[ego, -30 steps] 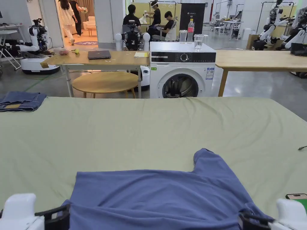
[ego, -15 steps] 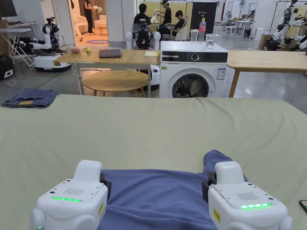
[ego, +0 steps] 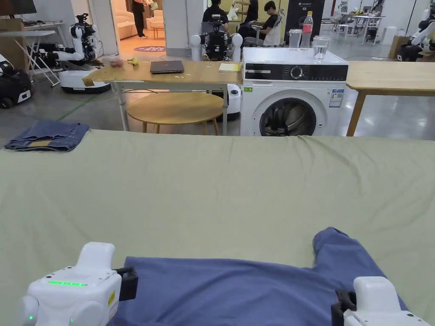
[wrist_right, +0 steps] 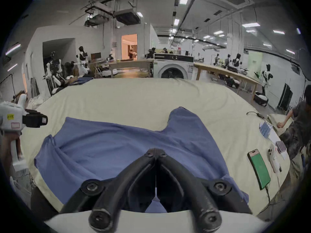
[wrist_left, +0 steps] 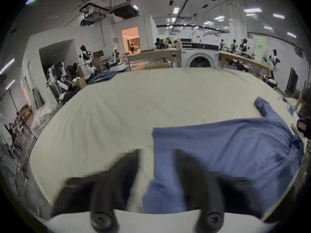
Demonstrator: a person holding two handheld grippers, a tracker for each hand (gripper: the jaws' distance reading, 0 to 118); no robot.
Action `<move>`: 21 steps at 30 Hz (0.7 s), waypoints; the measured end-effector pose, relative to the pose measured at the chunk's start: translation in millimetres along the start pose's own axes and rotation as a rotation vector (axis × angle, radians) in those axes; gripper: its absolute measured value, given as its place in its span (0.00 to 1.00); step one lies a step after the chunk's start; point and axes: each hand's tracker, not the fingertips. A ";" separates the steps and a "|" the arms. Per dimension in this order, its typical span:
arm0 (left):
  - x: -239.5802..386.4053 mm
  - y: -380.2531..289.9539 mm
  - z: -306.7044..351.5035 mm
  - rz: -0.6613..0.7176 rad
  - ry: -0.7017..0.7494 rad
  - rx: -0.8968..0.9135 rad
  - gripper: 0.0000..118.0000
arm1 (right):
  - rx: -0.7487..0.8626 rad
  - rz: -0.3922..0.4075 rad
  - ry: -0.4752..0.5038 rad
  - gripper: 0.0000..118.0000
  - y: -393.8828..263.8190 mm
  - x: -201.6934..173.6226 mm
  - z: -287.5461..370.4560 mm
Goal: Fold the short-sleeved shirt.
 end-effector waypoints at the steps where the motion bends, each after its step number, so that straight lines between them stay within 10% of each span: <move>1: -1.3 7.4 -16.7 -0.007 0.002 -0.033 0.67 | -0.007 -0.004 -0.010 0.00 1.4 6.3 -4.8; 3: -1.9 21.2 -45.2 -0.015 0.001 -0.032 1.00 | -0.022 -0.013 -0.026 0.00 0.6 19.7 -14.6; 7: 5.0 37.7 -106.6 -0.048 0.007 -0.132 0.99 | -0.065 -0.045 -0.069 0.00 6.0 55.1 -33.5; 11: 14.8 35.2 -141.1 -0.103 -0.075 -0.282 0.59 | -0.105 -0.080 -0.107 0.07 20.7 93.4 -57.6; 15: 27.3 42.4 -108.1 -0.150 -0.081 -0.174 0.00 | -0.210 -0.122 -0.061 0.94 38.0 127.3 -107.6; 21: 34.2 49.6 -71.3 -0.161 -0.088 -0.116 0.00 | -0.338 -0.157 -0.075 0.94 48.3 145.5 -175.4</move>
